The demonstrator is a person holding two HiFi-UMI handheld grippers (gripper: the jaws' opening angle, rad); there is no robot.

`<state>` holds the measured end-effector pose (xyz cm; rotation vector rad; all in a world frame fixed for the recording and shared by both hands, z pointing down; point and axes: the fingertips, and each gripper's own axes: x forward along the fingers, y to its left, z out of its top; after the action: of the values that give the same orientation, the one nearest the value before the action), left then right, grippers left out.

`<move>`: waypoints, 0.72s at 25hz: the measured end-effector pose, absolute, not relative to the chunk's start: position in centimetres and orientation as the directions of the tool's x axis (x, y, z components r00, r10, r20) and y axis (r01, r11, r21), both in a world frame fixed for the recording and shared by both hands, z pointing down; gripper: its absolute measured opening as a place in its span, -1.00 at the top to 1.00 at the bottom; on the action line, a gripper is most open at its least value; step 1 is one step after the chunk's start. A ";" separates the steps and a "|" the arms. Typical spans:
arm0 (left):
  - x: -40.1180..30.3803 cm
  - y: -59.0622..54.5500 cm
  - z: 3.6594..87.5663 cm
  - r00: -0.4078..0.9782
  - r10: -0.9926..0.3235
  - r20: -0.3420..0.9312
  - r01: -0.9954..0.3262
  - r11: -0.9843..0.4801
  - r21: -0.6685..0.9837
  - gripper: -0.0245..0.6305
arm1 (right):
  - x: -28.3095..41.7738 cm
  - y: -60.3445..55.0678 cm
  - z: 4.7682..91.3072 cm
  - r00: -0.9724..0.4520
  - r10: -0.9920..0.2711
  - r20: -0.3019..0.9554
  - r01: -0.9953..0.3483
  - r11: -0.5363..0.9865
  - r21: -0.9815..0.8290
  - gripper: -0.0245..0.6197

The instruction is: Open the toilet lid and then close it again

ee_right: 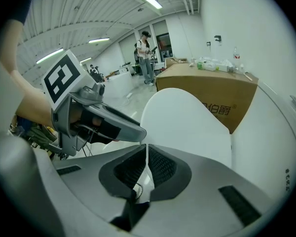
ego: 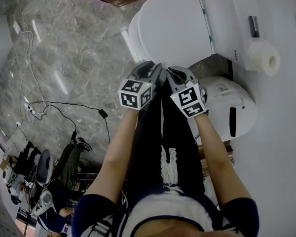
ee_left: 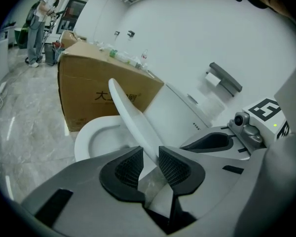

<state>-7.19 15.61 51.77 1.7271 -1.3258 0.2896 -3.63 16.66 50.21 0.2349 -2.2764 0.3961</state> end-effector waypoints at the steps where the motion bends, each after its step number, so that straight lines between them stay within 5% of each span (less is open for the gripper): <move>1: -7.4 15.7 52.0 0.393 -0.643 0.657 -0.859 -0.002 0.512 0.63 | -3.7 16.7 50.3 -0.665 -0.040 0.746 -0.290 0.934 -0.209 0.87; 18: -9.8 17.2 55.7 0.396 -0.600 0.695 -0.834 0.082 0.546 0.62 | -5.9 16.0 51.5 -0.650 0.006 0.760 -0.263 0.936 -0.232 0.87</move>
<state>-9.84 17.21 55.66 1.6121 -1.2975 0.2804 -5.87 15.98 51.52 0.1806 -2.2480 0.4105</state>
